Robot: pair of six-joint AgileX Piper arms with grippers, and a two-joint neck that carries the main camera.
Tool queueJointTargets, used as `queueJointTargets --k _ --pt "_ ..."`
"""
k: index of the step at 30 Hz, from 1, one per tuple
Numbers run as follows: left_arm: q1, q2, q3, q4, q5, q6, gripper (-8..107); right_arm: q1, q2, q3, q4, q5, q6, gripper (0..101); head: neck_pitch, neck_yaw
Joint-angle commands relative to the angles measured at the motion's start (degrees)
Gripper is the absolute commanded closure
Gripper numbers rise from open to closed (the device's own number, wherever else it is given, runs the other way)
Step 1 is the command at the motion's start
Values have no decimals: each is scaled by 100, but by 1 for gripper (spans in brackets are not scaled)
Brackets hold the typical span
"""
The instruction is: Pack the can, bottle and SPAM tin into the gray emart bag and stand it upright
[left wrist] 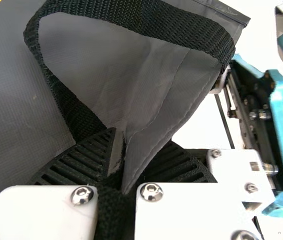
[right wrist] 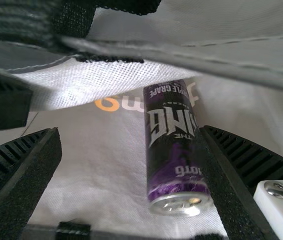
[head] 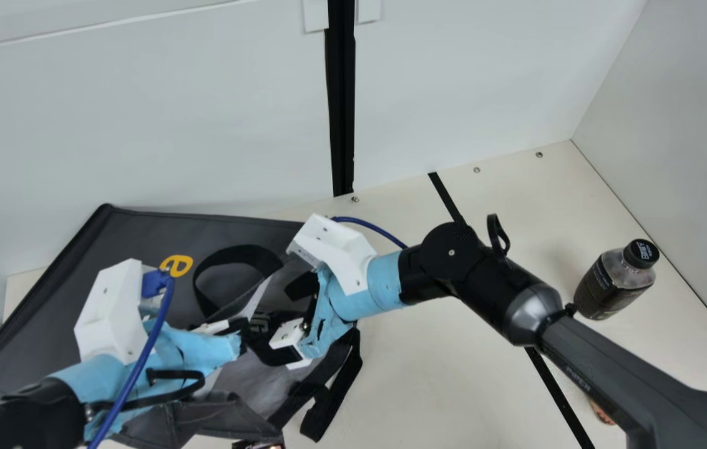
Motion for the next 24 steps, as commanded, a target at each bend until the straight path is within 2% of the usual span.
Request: queueJointTargets --k 1,24 --pt "0 0 0 0 0 0 107 -59 -42 -27 -11 74 -12 6 -130 -14" --pt "0 0 0 0 0 0 107 -1282 -639 -271 -118 1488 -396 6 -130 -14"
